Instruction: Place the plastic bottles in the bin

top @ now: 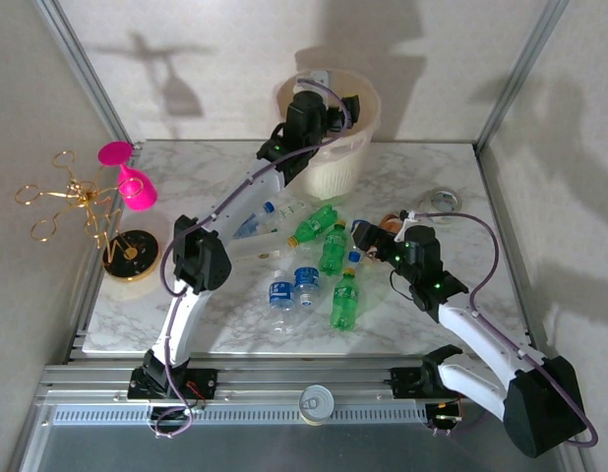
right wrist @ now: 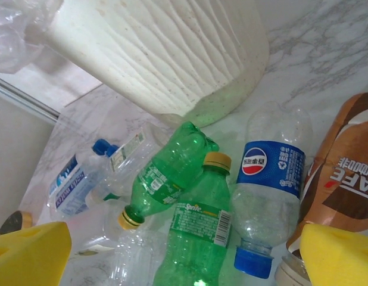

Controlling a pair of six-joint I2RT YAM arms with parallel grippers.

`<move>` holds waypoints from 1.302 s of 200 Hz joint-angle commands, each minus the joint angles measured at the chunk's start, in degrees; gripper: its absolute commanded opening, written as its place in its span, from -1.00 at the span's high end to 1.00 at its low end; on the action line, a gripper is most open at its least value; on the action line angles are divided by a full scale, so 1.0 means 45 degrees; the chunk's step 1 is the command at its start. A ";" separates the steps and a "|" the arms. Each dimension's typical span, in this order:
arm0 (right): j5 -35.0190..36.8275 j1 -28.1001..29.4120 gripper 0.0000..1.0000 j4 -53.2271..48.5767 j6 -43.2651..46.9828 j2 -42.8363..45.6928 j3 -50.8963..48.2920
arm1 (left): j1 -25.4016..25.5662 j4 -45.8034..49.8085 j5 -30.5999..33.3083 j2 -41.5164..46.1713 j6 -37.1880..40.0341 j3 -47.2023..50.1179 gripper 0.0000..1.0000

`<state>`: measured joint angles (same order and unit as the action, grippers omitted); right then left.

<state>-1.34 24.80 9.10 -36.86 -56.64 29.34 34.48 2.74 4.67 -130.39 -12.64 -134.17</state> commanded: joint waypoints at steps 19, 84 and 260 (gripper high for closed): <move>0.0860 0.0095 -0.98 -0.0666 -0.0319 -0.0694 0.0394 | 0.0426 -0.0959 -0.1214 0.3571 0.0055 0.2291 -0.88; 0.2738 -0.0025 -0.98 -0.1432 0.0827 -0.2656 0.1634 | 0.1088 -0.5512 -0.0415 1.0214 -0.0870 1.2223 -0.99; 0.1750 -0.2268 -0.68 -0.1467 0.0936 -0.8690 0.4769 | 0.1145 -0.8116 0.3276 1.5244 -0.7557 2.4218 -0.99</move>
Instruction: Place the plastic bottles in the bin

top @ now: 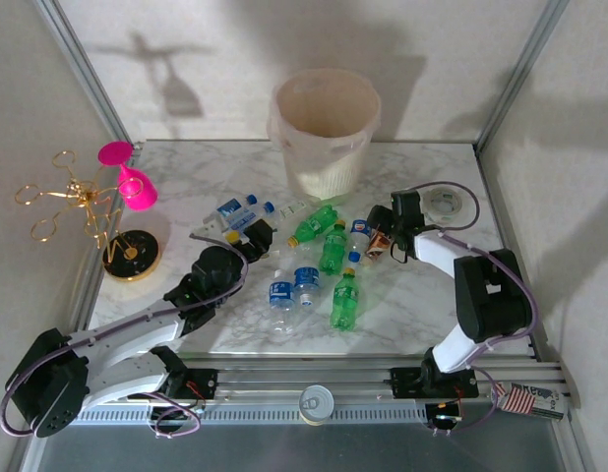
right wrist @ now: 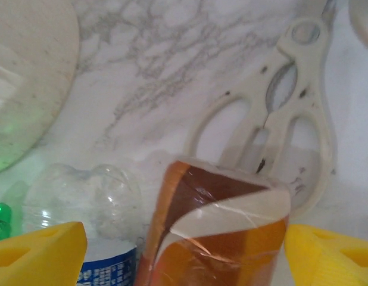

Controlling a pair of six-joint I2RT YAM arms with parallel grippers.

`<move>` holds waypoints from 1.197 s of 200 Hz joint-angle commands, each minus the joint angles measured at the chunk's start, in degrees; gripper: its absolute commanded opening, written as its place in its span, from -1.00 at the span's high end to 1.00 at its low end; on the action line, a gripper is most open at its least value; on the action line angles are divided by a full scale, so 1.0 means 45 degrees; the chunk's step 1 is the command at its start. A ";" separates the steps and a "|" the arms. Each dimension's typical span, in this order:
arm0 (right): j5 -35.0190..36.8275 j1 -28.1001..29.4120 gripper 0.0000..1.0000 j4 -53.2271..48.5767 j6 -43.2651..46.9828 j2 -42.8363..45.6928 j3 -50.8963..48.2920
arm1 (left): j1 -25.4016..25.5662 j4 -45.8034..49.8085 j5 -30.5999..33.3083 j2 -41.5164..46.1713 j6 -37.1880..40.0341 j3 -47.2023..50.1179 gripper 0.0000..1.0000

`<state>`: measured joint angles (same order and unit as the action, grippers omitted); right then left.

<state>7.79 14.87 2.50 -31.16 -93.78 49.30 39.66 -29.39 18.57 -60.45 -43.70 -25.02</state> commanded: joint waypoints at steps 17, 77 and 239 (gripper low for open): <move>-0.0242 -0.0075 -0.64 0.0040 -0.0455 -0.0759 0.0353 | -0.0005 -0.1028 0.0049 -0.0650 -0.0526 -0.0334 -0.99; -0.0222 -0.0121 -0.47 0.0205 -0.0596 -0.1314 0.0197 | -0.0005 -0.1011 -0.0278 -0.1177 -0.0483 -0.0769 -0.99; -0.2976 -0.0170 -0.02 0.1894 0.0571 0.4611 -0.1229 | -0.0005 -0.1223 -0.0263 -0.0944 -0.0873 -0.0332 -0.99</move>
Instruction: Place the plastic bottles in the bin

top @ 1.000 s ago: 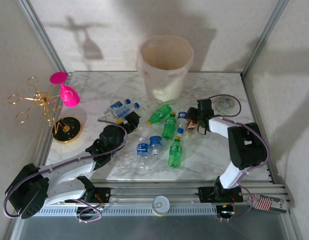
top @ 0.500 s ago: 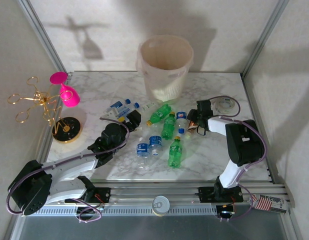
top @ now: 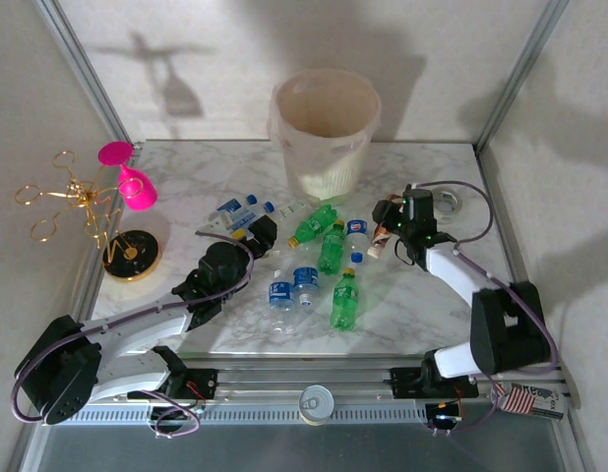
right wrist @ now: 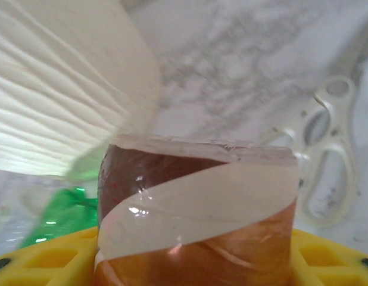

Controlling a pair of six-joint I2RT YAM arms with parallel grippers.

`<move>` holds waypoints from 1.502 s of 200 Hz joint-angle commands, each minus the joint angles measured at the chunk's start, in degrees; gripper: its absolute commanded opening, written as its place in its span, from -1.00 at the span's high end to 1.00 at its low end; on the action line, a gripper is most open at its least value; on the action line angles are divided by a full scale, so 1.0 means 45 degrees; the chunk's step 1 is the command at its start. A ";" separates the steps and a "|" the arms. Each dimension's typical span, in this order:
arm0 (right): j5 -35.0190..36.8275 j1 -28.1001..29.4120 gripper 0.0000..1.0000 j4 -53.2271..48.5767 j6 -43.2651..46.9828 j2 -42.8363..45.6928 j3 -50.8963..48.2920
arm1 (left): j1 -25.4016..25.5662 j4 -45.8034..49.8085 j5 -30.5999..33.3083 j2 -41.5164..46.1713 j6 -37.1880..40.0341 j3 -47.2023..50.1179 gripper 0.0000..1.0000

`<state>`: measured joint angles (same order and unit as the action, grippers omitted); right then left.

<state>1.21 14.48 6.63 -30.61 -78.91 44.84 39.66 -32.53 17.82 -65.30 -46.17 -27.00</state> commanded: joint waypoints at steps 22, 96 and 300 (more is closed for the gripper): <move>-0.2873 -0.0065 -0.01 0.1451 0.0512 0.2380 0.0069 | 0.0015 -0.0439 -0.0283 0.0275 -0.0419 0.0178 -0.99; -0.4272 -0.0015 0.01 0.1993 0.1173 0.1035 0.5013 | 0.0034 -0.0290 -0.0634 0.0333 -0.0434 0.0331 -0.99; -0.3395 0.1137 -0.03 -0.1123 0.1529 -1.0740 1.8707 | 0.0952 0.1518 -0.0542 0.2557 -0.0913 0.1465 -0.99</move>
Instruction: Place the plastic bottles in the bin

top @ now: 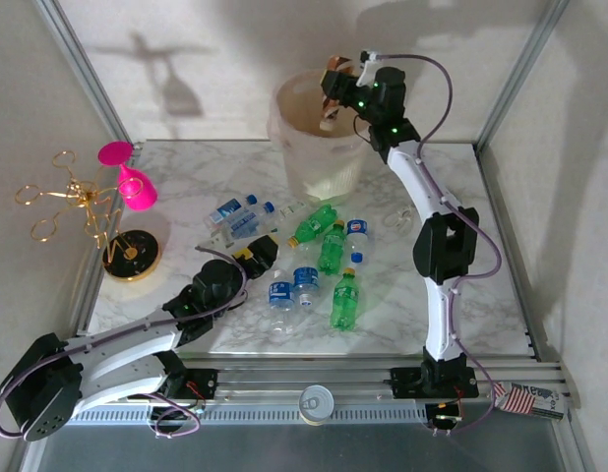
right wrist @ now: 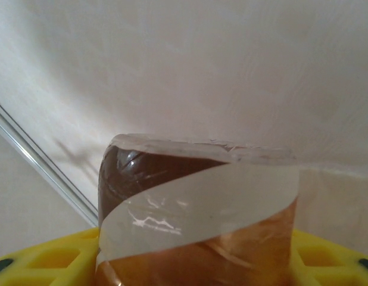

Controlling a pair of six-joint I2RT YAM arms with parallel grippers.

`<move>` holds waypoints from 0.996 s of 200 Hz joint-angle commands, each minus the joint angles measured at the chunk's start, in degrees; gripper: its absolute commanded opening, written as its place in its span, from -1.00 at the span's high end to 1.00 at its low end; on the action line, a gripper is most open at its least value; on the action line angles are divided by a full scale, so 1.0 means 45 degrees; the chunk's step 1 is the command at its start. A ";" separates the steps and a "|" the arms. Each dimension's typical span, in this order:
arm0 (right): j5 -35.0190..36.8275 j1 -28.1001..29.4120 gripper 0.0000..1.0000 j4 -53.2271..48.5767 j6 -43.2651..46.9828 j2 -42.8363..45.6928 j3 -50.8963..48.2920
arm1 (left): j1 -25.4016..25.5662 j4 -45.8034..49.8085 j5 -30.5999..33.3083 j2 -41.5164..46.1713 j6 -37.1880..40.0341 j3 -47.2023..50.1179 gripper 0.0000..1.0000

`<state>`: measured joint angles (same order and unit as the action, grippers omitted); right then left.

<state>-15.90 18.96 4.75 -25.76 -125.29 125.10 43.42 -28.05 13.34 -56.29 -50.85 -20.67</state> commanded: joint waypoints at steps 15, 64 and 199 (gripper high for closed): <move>0.0331 0.0171 -0.15 -0.0921 0.0444 -0.0714 0.1257 | 0.0117 0.0726 0.0634 0.0808 0.0185 0.0081 -0.99; 0.0425 0.0338 -0.80 -0.1822 0.0888 -0.0942 0.2679 | 0.0117 0.0863 0.0920 0.1243 0.0031 0.0353 -0.99; 0.1299 0.1108 -0.97 -0.1115 0.2131 0.6720 -0.5773 | 0.0118 0.0995 0.0664 0.0347 0.0277 -0.0171 -0.99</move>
<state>-11.77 22.92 -3.46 -17.65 -102.45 108.90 43.46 -25.21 16.73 -53.49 -50.72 -19.79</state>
